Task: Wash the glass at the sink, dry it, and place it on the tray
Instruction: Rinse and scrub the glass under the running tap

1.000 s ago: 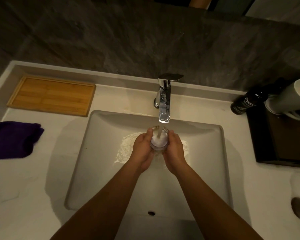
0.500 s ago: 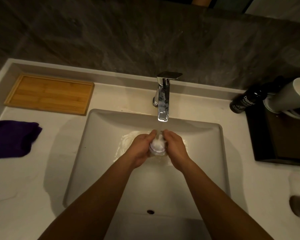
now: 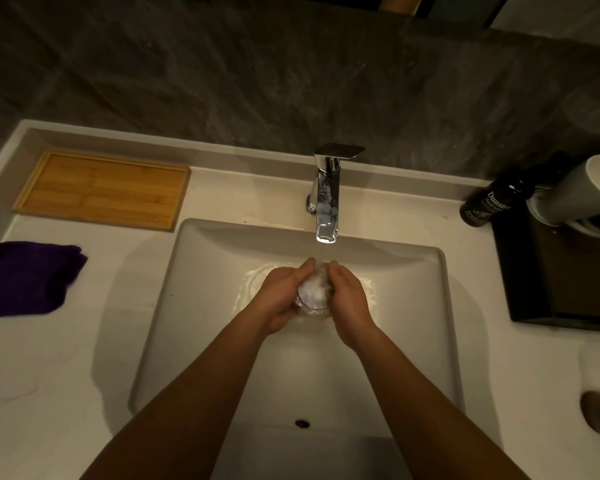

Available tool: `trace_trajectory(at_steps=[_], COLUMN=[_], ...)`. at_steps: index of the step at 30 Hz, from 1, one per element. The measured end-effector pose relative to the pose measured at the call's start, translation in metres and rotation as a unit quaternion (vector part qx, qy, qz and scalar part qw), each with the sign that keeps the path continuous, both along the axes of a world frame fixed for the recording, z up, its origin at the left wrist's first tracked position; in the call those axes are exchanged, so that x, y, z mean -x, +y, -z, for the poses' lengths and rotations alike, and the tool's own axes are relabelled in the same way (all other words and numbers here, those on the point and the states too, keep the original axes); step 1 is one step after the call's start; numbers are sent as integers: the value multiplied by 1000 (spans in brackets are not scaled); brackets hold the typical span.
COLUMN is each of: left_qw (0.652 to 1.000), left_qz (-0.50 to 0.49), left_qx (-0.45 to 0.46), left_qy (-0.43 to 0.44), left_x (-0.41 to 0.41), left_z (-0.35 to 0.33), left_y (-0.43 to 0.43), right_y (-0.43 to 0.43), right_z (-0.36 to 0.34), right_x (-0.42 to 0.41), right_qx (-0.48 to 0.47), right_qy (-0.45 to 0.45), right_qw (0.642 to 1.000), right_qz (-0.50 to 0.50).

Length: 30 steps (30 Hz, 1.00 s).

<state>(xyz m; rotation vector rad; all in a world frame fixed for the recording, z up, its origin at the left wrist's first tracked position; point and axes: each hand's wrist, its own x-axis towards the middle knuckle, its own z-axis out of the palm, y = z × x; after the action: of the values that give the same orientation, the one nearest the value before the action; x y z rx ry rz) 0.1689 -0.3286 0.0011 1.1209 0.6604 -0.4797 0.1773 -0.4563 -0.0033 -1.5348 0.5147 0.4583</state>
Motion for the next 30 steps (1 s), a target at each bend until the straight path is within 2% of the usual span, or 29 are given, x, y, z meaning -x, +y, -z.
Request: trace_trajectory(at_steps=[3, 6, 11, 15, 18, 23, 26, 30], left_qw=[994, 987, 999, 997, 994, 991, 990, 990], left_qz=[-86, -122, -30, -61, -79, -103, -107, -106], left_qx=[42, 84, 27, 28, 59, 69, 71, 65], left_qy=[-50, -56, -20, -34, -39, -48, -54, -62], left_x=[7, 13, 5, 7, 13, 11, 7, 1], left_z=[6, 9, 1, 0, 0, -10, -16, -22], left_y=[-9, -13, 1, 2, 1, 5, 8, 13], right_y=[6, 7, 0, -9, -24, -44, -42, -18], right_z=[-2, -5, -11, -19, -24, -57, -91, -138], right_x=[8, 10, 4, 4, 5, 6, -1, -34], right_qx=[-37, -42, 41, 44, 114, 270, 322, 386], right_qy=[28, 38, -27, -46, -87, -207, -325, -398], right_qw=[997, 995, 998, 993, 980, 924, 866, 795], right_qz=[69, 77, -37, -96, -141, -177, -201, -246])
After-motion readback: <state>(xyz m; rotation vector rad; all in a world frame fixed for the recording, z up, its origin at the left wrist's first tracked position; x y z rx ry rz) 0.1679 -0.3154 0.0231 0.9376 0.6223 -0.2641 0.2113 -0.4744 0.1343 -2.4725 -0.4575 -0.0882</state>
